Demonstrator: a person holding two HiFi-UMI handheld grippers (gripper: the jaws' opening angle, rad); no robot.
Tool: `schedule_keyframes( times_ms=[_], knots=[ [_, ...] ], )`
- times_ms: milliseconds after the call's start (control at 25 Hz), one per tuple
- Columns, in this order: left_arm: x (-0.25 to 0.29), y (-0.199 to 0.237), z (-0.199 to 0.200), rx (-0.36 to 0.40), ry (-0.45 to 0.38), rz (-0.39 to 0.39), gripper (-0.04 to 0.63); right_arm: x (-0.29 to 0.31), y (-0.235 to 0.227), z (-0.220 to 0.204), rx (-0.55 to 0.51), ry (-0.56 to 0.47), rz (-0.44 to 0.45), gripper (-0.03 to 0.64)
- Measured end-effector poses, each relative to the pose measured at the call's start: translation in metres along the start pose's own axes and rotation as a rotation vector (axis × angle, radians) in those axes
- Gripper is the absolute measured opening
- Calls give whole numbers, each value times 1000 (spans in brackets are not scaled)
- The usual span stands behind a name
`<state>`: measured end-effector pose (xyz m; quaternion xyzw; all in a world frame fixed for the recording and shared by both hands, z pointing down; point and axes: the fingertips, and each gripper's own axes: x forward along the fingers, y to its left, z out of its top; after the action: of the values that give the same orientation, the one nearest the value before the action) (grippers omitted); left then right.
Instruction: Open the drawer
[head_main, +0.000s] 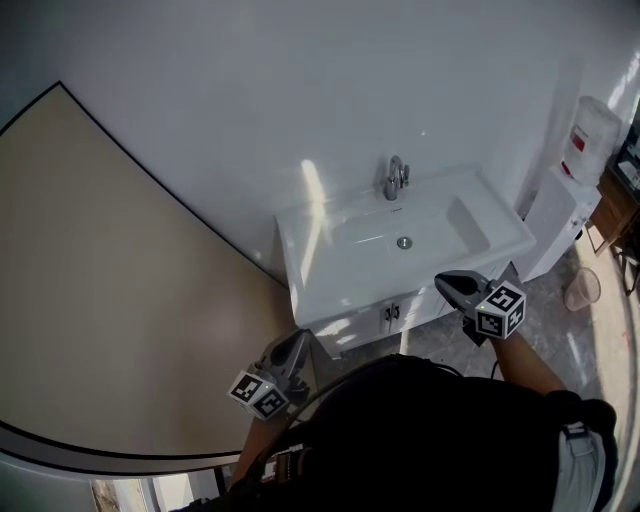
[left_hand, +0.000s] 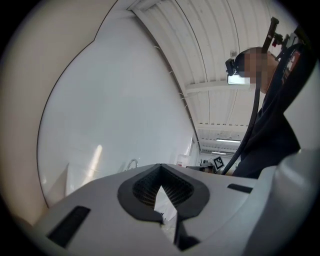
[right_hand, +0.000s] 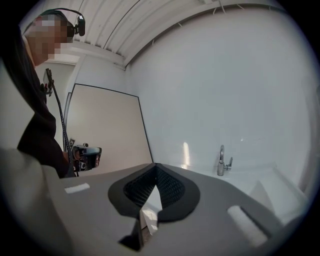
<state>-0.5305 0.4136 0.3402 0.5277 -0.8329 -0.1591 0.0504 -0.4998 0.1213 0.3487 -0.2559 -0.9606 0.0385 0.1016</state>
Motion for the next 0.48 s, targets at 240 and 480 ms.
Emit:
schedule_keyframes(
  times_ms=[240, 480],
  knots=[
    [-5, 46, 4, -21, 16, -7, 0, 44, 5, -1, 20, 9, -12, 0],
    [12, 67, -10, -39, 18, -5, 0, 67, -16, -8, 23, 44, 10, 0]
  ],
)
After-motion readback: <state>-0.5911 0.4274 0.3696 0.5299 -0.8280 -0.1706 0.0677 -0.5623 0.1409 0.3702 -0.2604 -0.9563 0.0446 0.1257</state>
